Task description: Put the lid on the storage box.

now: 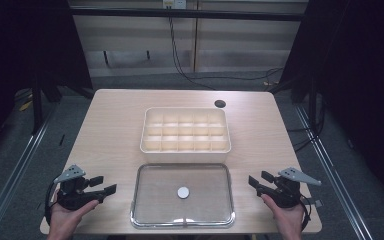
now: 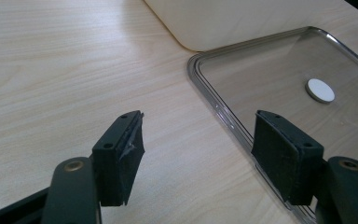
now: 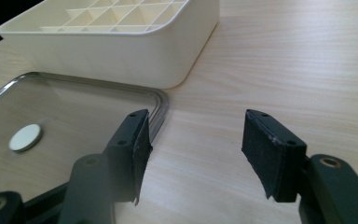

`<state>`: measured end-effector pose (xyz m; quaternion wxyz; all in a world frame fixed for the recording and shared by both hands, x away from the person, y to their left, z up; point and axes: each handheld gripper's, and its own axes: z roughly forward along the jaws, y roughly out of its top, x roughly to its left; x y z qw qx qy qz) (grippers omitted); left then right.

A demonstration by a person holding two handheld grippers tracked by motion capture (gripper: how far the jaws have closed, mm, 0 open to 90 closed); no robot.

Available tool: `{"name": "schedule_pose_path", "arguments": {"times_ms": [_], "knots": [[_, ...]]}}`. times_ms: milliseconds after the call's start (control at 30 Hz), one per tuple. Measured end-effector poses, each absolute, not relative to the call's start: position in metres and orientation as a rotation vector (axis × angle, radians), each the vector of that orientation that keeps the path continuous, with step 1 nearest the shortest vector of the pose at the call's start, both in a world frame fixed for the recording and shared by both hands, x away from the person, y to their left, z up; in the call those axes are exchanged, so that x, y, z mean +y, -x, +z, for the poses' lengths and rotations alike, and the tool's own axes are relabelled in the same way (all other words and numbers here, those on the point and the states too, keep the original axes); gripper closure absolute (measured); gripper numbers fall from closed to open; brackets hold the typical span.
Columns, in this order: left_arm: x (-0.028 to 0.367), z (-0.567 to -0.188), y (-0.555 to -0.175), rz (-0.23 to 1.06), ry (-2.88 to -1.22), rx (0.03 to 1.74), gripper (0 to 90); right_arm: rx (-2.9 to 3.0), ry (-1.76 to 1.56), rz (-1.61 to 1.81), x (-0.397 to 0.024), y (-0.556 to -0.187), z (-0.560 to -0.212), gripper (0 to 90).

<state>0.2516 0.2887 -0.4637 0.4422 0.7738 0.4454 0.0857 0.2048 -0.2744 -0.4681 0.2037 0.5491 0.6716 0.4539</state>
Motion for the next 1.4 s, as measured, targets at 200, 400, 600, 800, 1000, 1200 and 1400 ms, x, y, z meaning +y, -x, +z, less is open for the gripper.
{"name": "schedule_pose_path", "arguments": {"times_ms": [200, 400, 600, 800, 1000, 1200, 1400], "knots": [[0.289, -0.463, -0.25, 0.2, -1.928, 1.095, 37.0, 1.914, -1.532, 1.268, -0.272, -0.203, -0.467, 41.7], [0.287, -0.46, -0.248, 0.18, -1.916, 1.084, 41.0, 1.974, -1.505, 1.296, -0.269, -0.203, -0.463, 39.2], [0.281, -0.452, -0.247, 0.182, -1.916, 1.053, 39.5, 1.997, -1.501, 1.32, -0.262, -0.203, -0.446, 39.9], [0.267, -0.446, -0.252, 0.19, -1.953, 1.014, 42.6, 2.044, -1.482, 1.323, -0.251, -0.206, -0.441, 41.5], [0.254, -0.441, -0.263, 0.186, -1.97, 1.009, 41.1, 2.089, -1.494, 1.349, -0.245, -0.212, -0.443, 41.1], [0.24, -0.439, -0.275, 0.177, -2.02, 0.985, 43.7, 2.171, -1.518, 1.311, -0.236, -0.222, -0.451, 39.4], [0.238, -0.441, -0.283, 0.165, -2.003, 0.983, 47.3, 2.199, -1.523, 1.319, -0.23, -0.246, -0.443, 42.7]]}}
